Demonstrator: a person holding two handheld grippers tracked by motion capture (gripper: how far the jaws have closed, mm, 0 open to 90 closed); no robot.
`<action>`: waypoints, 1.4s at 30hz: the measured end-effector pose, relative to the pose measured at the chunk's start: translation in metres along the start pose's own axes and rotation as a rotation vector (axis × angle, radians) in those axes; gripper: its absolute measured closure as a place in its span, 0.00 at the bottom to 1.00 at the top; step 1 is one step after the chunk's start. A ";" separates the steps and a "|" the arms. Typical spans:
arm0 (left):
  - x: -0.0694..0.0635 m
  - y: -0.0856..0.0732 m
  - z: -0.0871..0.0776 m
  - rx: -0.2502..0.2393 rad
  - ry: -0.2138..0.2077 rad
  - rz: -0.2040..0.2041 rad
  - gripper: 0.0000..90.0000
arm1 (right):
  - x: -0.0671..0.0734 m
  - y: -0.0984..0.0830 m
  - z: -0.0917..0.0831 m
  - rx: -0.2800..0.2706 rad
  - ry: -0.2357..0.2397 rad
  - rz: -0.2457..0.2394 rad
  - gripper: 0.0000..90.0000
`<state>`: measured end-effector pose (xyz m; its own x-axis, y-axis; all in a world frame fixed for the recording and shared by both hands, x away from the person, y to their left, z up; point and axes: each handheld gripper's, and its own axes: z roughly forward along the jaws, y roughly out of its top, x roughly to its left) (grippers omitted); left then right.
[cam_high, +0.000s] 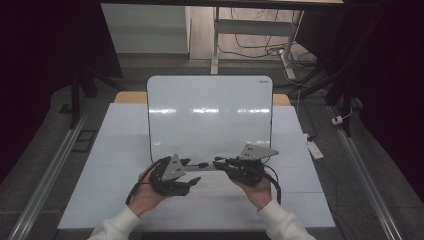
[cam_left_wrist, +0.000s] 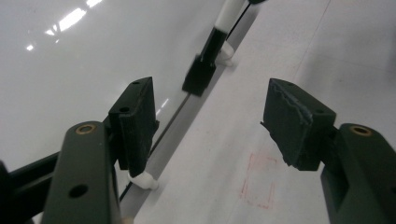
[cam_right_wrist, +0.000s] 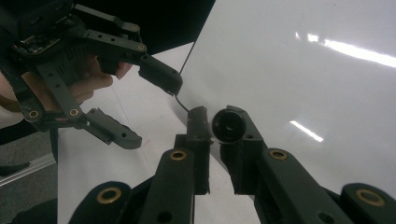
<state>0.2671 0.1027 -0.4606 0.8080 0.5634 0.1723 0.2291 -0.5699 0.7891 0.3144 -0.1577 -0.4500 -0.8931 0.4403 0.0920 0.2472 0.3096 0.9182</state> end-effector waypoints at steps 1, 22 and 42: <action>0.000 0.001 0.000 -0.002 0.000 0.003 0.41 | 0.000 0.000 0.001 0.001 0.001 0.002 0.88; 0.003 0.011 0.024 0.006 -0.077 0.055 0.79 | 0.004 -0.001 0.012 0.030 0.069 0.003 0.88; 0.017 0.006 0.021 0.038 -0.029 -0.027 0.91 | 0.003 0.000 0.009 -0.080 0.058 0.022 0.55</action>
<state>0.2933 0.0966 -0.4651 0.8166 0.5617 0.1332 0.2716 -0.5774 0.7699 0.3147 -0.1487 -0.4532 -0.9086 0.3960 0.1325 0.2384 0.2314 0.9432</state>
